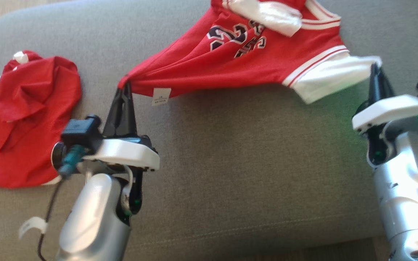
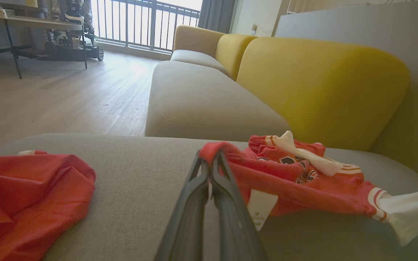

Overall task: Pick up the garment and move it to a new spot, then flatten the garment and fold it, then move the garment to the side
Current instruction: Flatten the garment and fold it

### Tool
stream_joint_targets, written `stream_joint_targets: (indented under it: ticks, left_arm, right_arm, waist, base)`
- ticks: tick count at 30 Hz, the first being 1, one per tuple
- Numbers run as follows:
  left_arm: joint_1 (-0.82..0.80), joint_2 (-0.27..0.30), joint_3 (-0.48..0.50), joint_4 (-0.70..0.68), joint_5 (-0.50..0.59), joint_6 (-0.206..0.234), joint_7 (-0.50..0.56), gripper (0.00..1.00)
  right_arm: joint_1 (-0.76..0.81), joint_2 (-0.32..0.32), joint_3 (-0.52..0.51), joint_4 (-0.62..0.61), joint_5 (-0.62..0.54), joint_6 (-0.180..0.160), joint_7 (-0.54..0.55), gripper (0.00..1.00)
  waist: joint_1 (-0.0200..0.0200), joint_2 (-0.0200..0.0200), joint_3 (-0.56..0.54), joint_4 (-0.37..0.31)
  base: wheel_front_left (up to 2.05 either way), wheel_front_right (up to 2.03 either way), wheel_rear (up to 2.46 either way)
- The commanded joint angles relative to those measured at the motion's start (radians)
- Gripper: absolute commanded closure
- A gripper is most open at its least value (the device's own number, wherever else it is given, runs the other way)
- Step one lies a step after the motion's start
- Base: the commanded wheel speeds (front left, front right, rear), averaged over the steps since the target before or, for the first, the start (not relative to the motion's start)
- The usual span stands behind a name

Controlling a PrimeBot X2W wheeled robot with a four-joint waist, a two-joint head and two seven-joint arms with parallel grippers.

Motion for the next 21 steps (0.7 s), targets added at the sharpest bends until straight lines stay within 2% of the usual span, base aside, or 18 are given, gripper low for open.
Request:
stream_joint_targets:
  ticks: [1,6,10,16,21]
  left_arm:
    - [-0.018,0.011,0.049,-0.050,-0.058,-0.006,-0.006,1.00]
    - [-0.092,0.011,0.076,-0.086,-0.085,-0.030,-0.006,1.00]
    - [-0.183,0.011,0.077,-0.122,-0.159,-0.048,-0.006,1.00]
    - [-0.291,0.011,0.049,-0.174,-0.260,-0.021,-0.005,1.00]
    - [-0.323,0.011,0.035,-0.225,-0.300,0.023,0.042,1.00]
  right_arm:
    - [0.003,-0.011,0.034,-0.097,-0.008,0.000,-0.006,1.00]
    - [-0.006,-0.054,0.029,-0.354,0.047,0.000,-0.007,1.00]
    - [-0.028,-0.098,0.058,-0.542,0.062,0.000,-0.003,1.00]
    - [-0.089,-0.093,0.033,-0.819,0.036,0.000,0.102,1.00]
    - [-0.130,-0.045,-0.015,-0.988,-0.050,0.000,0.228,1.00]
  waist:
    - [0.0000,0.0000,-0.030,-0.011]
    - [0.0000,0.0000,-0.110,-0.029]
    - [0.0000,0.0000,-0.194,-0.031]
    - [0.0000,0.0000,-0.272,-0.046]
    - [0.0000,0.0000,-0.290,-0.048]
  base:
    - [0.00,0.00,0.00]
    - [0.00,0.00,0.00]
    - [0.00,0.00,0.00]
    - [0.00,0.00,0.00]
    - [0.00,0.00,0.00]
